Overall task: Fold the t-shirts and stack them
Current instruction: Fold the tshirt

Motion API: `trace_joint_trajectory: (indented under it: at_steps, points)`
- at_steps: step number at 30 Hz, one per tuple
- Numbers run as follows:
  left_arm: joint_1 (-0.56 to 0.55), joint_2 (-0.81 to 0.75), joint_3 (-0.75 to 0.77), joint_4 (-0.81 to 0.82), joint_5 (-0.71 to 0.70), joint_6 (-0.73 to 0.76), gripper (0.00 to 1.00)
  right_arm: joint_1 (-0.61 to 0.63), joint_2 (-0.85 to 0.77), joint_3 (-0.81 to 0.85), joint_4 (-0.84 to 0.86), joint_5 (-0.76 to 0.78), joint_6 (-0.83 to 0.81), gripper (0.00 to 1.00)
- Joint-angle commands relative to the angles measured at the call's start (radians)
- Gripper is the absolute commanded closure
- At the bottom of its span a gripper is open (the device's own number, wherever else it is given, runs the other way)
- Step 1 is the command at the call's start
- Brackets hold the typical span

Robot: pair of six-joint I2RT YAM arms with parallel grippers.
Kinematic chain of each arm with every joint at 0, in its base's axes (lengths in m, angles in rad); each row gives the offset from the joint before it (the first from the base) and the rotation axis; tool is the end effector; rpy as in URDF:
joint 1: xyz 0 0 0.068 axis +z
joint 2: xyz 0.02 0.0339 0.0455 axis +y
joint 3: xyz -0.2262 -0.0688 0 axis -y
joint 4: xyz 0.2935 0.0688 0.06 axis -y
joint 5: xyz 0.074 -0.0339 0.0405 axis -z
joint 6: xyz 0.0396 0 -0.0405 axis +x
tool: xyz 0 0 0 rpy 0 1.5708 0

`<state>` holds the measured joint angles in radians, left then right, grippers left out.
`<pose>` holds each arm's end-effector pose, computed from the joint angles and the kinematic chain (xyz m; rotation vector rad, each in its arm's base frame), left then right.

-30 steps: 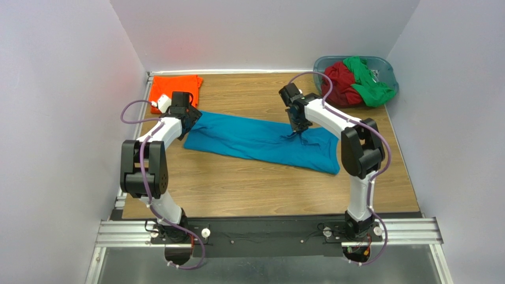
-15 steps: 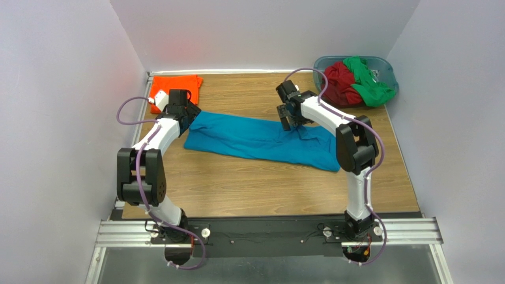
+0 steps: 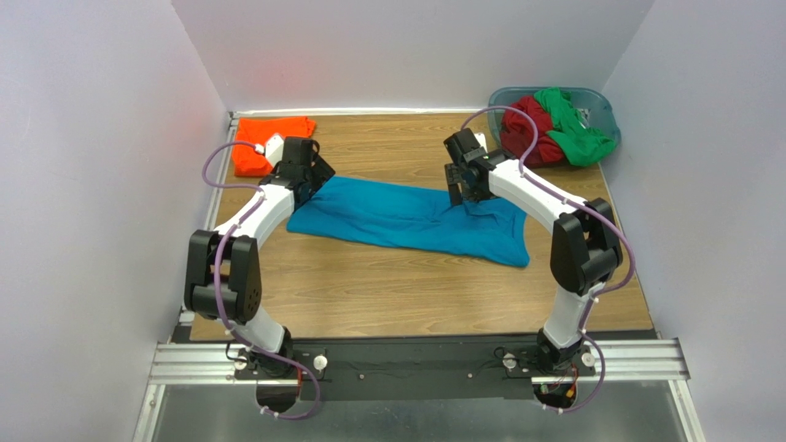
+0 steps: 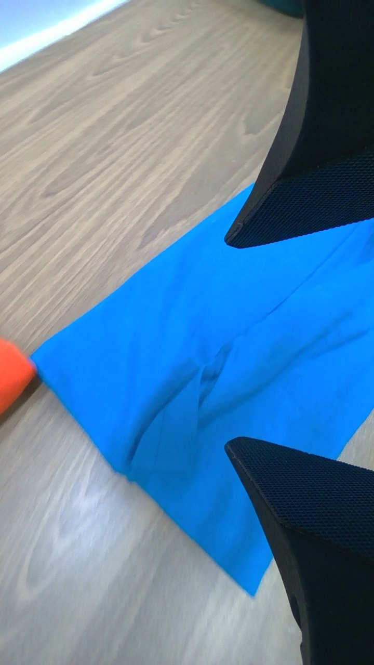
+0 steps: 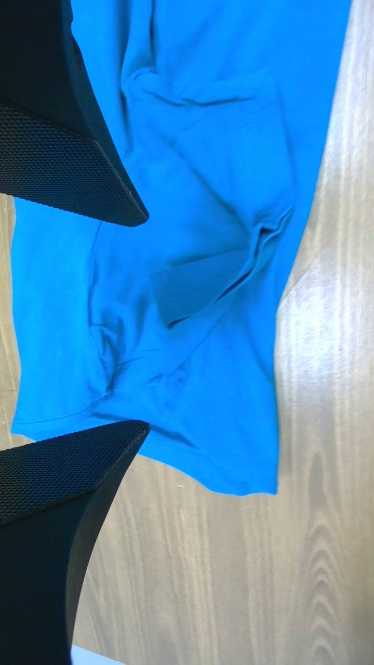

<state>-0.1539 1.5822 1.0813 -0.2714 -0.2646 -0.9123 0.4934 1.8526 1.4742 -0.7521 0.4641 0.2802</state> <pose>0.3862 -0.0494 0.1731 -0.9787 2.1045 -0.2313 0.3822 0.1854 0.1791 -0.1369 2.5444 -0.3421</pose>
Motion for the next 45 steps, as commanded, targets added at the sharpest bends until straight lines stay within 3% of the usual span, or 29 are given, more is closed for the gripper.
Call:
trace_joint_trajectory:
  at_steps: [1, 9, 21, 29, 37, 45]
  points:
    - [-0.038, 0.077, 0.054, 0.035, 0.041, 0.039, 0.02, -0.006, -0.004, -0.049, 0.000, -0.008, 0.034, 0.00]
    - [-0.045, 0.220, 0.117, 0.040, 0.054, 0.067, 0.02, -0.007, 0.034, -0.088, 0.033, -0.097, 0.014, 0.00]
    - [-0.033, 0.262, 0.083, 0.043, 0.018, 0.093, 0.02, -0.119, 0.212, 0.087, 0.036, 0.076, 0.004, 0.00]
    - [-0.030, 0.237, -0.003, 0.044, -0.004, 0.096, 0.02, -0.170, 0.178, 0.161, 0.036, 0.085, -0.003, 0.00]
    - [-0.030, 0.174, -0.125, 0.047, -0.002, 0.107, 0.02, -0.168, 0.051, 0.038, 0.042, -0.077, 0.065, 0.00]
    - [-0.058, -0.031, -0.253, 0.015, 0.031, 0.105, 0.02, -0.168, -0.101, -0.153, 0.122, -0.313, 0.085, 0.00]
